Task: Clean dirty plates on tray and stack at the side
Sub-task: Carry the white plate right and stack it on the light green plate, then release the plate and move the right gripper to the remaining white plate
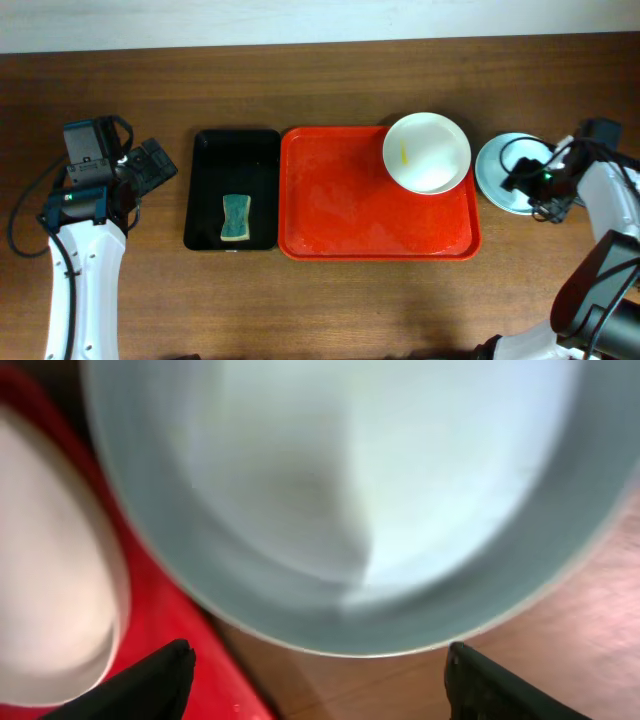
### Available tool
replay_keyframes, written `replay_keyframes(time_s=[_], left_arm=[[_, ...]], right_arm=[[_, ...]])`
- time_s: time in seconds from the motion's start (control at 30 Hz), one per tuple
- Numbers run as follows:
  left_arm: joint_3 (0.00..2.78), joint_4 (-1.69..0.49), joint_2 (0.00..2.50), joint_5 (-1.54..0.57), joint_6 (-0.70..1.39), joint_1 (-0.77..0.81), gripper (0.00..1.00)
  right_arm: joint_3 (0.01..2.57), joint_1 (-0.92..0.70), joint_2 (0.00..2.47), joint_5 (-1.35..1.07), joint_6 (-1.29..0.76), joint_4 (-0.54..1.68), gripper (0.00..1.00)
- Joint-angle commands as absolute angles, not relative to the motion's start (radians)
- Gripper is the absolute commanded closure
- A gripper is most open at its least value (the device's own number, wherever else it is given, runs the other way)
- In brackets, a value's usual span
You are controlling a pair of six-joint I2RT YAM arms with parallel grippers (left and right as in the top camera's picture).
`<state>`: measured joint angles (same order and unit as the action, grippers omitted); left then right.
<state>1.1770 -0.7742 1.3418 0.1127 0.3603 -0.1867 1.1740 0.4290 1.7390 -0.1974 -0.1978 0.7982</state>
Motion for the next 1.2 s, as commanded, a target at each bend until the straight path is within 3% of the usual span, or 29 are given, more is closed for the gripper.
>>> replay_keyframes(time_s=[0.0, 0.27, 0.5, 0.83, 1.17], left_arm=[[1.180, -0.773, 1.343, 0.113, 0.370, -0.194, 0.01], [1.180, -0.773, 1.343, 0.113, 0.370, -0.194, 0.01], [1.180, -0.773, 1.343, 0.113, 0.370, -0.194, 0.01], [1.180, -0.773, 1.343, 0.113, 0.370, -0.194, 0.01], [1.180, -0.773, 1.343, 0.113, 0.370, -0.194, 0.01]], right_arm=[[1.168, 0.366, 1.720, -0.198, -0.179, 0.791, 0.18], [1.168, 0.187, 1.763, -0.198, -0.162, 0.772, 0.25], [1.168, -0.022, 1.775, -0.072, -0.104, 0.697, 0.46], [1.168, -0.275, 1.776, 0.111, -0.010, 0.547, 0.48], [1.168, -0.313, 1.821, 0.139, -0.012, 0.466, 0.50]])
